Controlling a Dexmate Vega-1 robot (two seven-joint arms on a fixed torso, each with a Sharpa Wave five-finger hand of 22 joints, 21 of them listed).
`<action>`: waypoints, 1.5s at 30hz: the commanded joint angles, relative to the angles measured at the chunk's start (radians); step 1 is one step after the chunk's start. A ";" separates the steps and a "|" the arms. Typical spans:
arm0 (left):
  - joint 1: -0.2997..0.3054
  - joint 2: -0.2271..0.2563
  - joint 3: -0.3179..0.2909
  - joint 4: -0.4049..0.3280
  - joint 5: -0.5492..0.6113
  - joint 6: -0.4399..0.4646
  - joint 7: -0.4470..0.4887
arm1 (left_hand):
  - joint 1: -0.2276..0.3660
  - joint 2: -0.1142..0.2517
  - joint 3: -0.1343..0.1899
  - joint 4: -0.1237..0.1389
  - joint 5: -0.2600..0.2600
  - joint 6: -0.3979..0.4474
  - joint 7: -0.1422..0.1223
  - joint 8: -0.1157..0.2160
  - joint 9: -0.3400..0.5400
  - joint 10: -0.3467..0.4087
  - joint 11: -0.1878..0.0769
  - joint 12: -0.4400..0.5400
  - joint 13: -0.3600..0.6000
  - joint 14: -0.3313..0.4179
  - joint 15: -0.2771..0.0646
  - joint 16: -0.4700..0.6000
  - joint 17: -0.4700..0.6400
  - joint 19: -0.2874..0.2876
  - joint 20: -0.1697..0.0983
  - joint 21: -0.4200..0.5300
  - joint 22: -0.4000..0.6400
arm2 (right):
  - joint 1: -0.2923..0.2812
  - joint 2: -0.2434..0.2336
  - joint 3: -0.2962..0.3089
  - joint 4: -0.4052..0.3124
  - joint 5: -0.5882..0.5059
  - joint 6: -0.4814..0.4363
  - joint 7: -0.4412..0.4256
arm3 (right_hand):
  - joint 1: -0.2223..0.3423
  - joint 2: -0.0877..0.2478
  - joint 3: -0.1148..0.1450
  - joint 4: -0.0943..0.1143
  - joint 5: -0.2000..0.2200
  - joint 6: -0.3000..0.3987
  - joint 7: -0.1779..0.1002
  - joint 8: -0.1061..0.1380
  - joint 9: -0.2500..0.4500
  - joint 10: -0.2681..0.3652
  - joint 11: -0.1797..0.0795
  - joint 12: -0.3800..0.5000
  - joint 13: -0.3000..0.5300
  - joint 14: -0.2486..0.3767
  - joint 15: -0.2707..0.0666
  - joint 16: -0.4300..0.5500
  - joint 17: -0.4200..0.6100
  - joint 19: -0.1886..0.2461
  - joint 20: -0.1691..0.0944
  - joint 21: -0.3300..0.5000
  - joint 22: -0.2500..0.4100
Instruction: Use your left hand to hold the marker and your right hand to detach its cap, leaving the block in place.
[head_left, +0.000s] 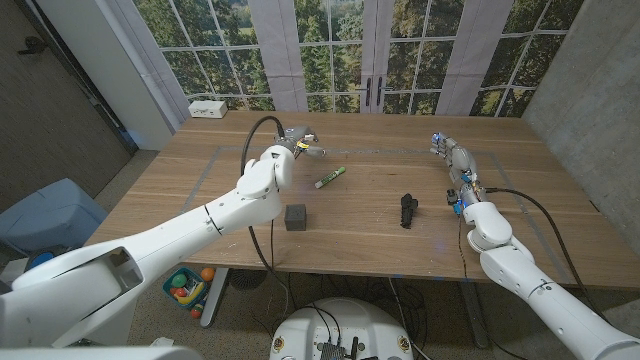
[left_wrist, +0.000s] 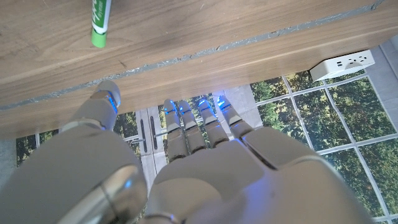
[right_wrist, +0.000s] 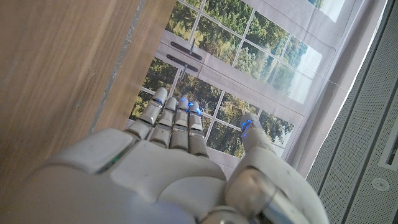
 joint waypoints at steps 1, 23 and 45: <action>-0.067 -0.011 0.071 0.025 0.040 0.054 -0.123 | 0.017 -0.001 -0.006 -0.002 -0.001 0.009 -0.004 -0.002 0.006 -0.005 0.004 -0.003 0.004 -0.009 -0.057 -0.007 0.005 -0.006 0.006 -0.005 0.001 | 0.013 0.014 -0.003 0.024 0.003 0.013 0.007 | 0.009 -0.002 -0.005 0.003 0.006 0.012 0.001 0.004 0.006 0.008 0.000 0.002 0.000 0.006 0.003 -0.004 0.000 0.008 -0.003 -0.004 0.005; -0.138 -0.045 0.171 0.066 0.097 0.101 -0.252 | 0.047 0.009 -0.024 0.003 -0.001 0.044 0.013 0.007 0.009 0.060 -0.013 0.017 0.007 0.025 -0.058 0.007 0.006 0.017 0.001 -0.024 0.003 | 0.009 0.026 0.004 0.050 0.021 0.048 0.021 | 0.008 0.001 -0.013 0.005 0.006 0.017 0.002 0.003 0.006 0.014 0.000 0.004 -0.002 0.010 0.004 -0.004 -0.006 0.015 -0.003 -0.022 0.006; -0.171 -0.077 0.273 0.114 0.261 0.085 -0.356 | 0.075 0.034 -0.032 0.009 -0.001 0.040 0.011 0.000 0.010 0.091 -0.008 0.023 0.012 0.033 -0.069 0.008 0.008 0.027 0.004 -0.045 0.004 | -0.004 0.027 0.018 0.055 0.028 0.071 0.021 | 0.007 0.004 -0.021 0.007 0.005 0.023 0.001 0.004 0.006 0.023 0.002 0.007 -0.003 0.014 0.006 -0.003 -0.011 0.026 -0.004 -0.037 0.006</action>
